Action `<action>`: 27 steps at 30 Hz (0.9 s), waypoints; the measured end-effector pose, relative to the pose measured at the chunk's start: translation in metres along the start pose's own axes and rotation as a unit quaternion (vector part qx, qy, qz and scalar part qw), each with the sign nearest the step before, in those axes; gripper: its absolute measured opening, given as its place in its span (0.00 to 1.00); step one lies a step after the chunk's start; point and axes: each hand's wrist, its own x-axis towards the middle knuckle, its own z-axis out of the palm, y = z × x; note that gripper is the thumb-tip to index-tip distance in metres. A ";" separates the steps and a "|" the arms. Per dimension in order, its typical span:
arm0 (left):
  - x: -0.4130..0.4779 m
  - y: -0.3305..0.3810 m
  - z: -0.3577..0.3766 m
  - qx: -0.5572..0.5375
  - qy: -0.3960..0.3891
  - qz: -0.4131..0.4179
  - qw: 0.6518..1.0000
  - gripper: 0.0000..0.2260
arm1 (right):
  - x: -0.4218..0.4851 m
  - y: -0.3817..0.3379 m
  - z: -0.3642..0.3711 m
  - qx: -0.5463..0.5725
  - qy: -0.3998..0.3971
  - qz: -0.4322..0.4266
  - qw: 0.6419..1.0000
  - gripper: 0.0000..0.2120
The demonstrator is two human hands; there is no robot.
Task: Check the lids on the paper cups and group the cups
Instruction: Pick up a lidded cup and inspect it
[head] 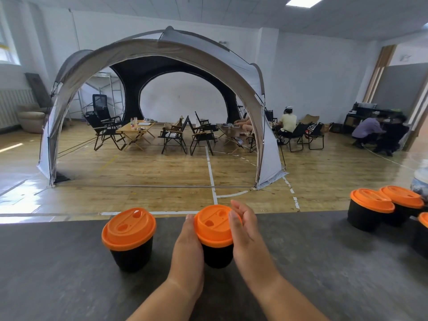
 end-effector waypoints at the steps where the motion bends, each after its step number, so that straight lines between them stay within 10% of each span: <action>1: 0.001 0.000 -0.001 0.000 0.004 0.000 1.000 0.23 | -0.001 0.000 0.001 -0.005 0.009 -0.007 1.000 0.20; 12: -0.005 0.007 0.004 0.054 0.000 -0.024 0.998 0.14 | 0.009 0.002 -0.016 -0.026 -0.019 0.000 0.999 0.12; 16: -0.003 0.011 0.000 0.027 0.035 -0.018 0.999 0.08 | 0.002 0.003 -0.012 -0.060 -0.031 -0.063 0.996 0.35; 19: -0.003 0.010 -0.005 0.003 0.029 -0.034 0.999 0.06 | -0.001 0.000 -0.006 -0.103 -0.025 -0.116 0.988 0.31; 27: -0.003 0.016 0.000 -0.074 -0.212 -0.071 0.972 0.24 | 0.044 -0.060 -0.051 0.171 0.027 0.004 0.985 0.13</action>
